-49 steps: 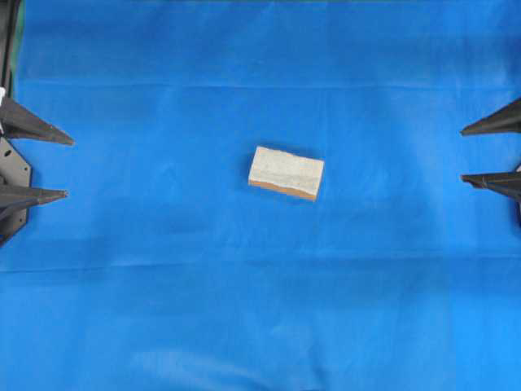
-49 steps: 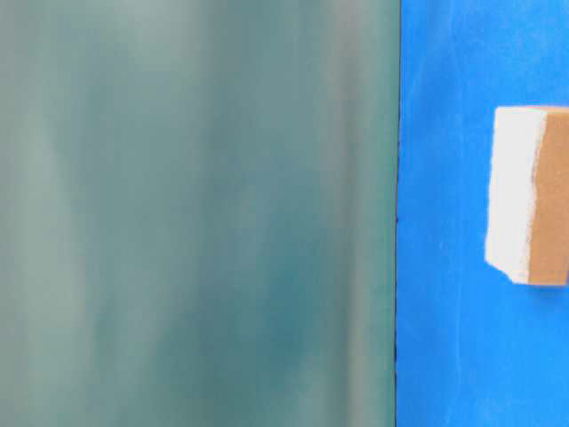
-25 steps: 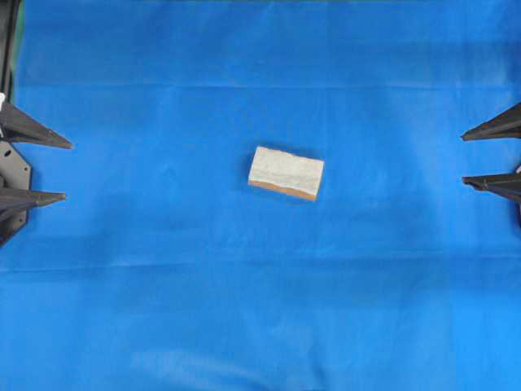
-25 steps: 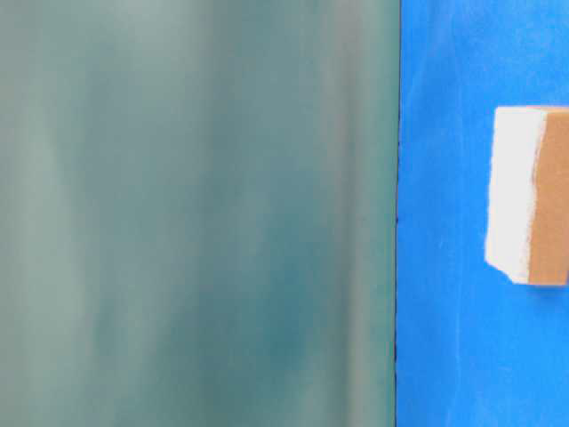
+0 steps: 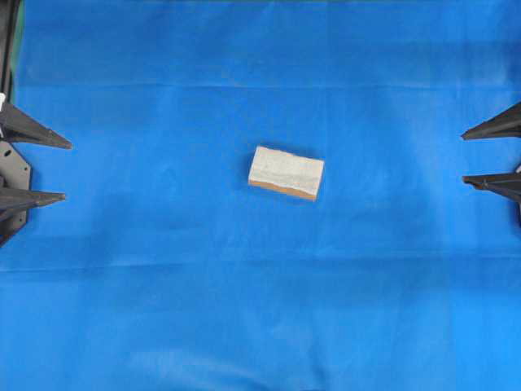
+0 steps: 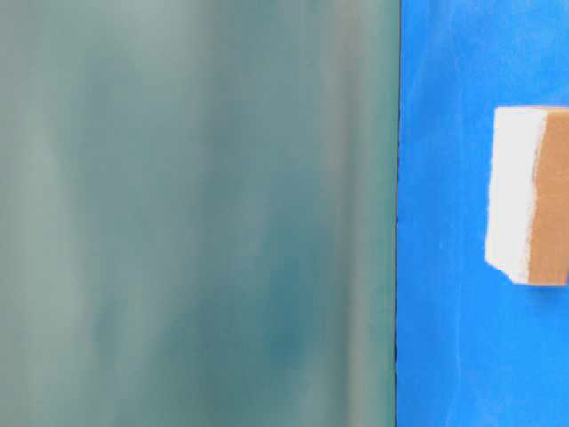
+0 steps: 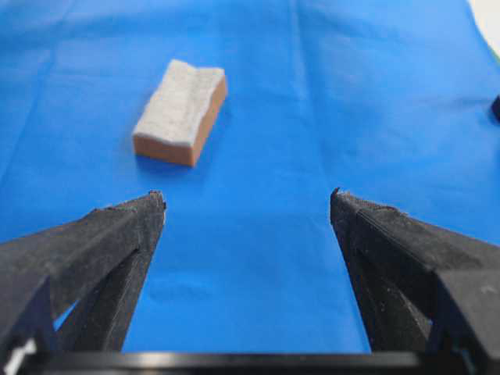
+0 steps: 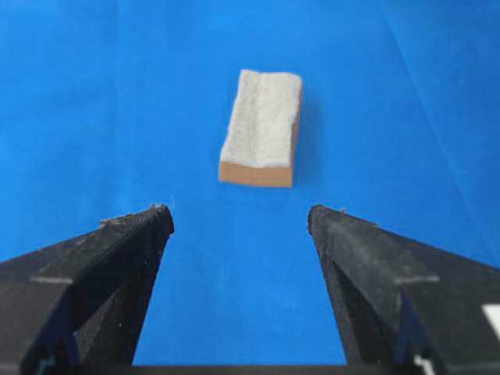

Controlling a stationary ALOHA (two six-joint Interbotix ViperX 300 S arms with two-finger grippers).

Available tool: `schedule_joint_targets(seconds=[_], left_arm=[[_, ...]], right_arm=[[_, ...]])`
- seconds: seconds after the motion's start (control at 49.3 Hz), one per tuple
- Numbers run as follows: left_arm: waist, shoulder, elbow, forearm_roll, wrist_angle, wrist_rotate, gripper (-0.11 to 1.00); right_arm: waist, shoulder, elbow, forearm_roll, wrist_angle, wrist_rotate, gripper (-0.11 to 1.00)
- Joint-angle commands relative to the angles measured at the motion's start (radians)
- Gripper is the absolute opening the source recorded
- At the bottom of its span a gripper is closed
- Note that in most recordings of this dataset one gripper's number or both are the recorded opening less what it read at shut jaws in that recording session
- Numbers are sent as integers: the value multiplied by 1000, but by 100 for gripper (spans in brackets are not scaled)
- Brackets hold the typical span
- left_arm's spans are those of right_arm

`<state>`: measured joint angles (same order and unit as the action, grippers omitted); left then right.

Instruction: Hand over the sponge with the left arm and wipe it with the right arm.

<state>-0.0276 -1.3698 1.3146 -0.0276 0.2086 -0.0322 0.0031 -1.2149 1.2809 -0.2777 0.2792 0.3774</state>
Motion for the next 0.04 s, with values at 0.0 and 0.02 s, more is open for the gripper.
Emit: schedule_joint_targets(seconds=[0.0,0.02], left_arm=[[-2,6,-11,2,-3,0,84],[-2,6,-11,2,-3,0,84]], right_arm=[[3,3,-14,-3,-9,0,73],[2,3,-15,-3,-9,0,73]])
